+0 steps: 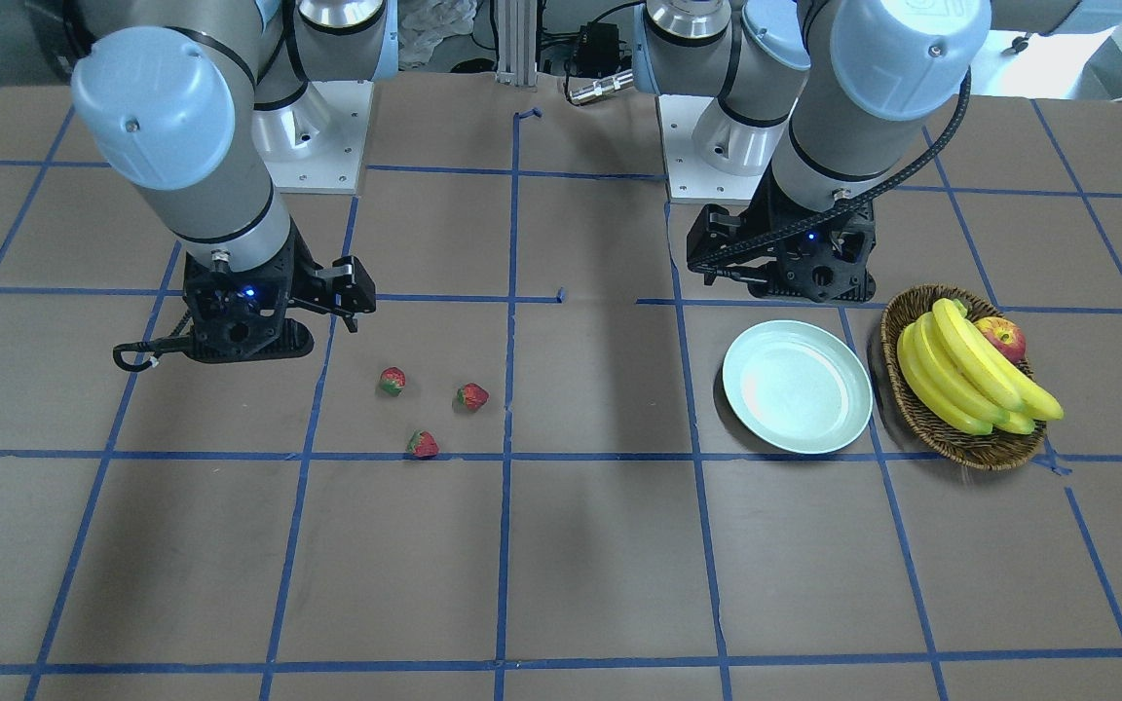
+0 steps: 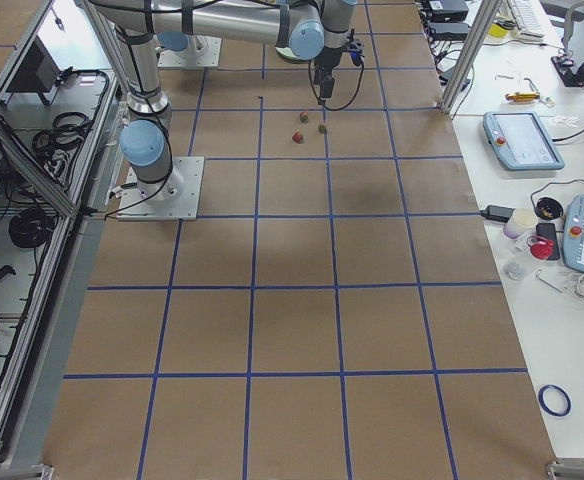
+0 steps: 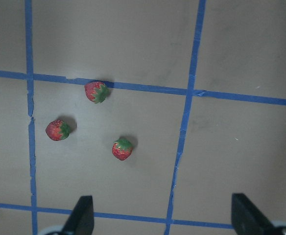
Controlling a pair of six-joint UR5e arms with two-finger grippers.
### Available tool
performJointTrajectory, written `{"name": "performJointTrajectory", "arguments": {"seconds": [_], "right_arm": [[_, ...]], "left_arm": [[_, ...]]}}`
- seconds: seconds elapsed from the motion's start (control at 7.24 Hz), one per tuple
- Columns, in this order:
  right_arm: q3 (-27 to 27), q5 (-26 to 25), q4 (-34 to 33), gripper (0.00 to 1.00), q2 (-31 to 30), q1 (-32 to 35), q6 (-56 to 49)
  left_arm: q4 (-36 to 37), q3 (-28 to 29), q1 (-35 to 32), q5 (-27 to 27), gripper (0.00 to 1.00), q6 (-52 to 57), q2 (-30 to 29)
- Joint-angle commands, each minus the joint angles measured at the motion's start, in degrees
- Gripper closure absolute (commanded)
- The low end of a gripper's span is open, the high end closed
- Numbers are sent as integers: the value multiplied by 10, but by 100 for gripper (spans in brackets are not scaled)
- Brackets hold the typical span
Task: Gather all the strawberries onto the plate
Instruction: 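Move the right gripper down over the farthest strawberry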
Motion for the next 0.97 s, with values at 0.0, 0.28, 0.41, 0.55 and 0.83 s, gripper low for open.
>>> {"name": "performJointTrajectory", "arguments": {"seconds": [0.0,0.28,0.41,0.55,0.83], "right_arm": [[27,20,-92,0,42,23,26],[49,19,-144,0,70,35,27],[50,21,-163,4,93,39,28],[50,20,-168,4,117,54,27],[53,22,-179,12,143,60,28]], "left_arm": [[4,-1,0,-1,0,0,-1],[4,-5,0,-1,0,0,-1],[5,-10,-1,-2,0,0,-1],[12,-13,0,-3,0,1,-1],[12,-14,0,-5,0,0,-1]]}}
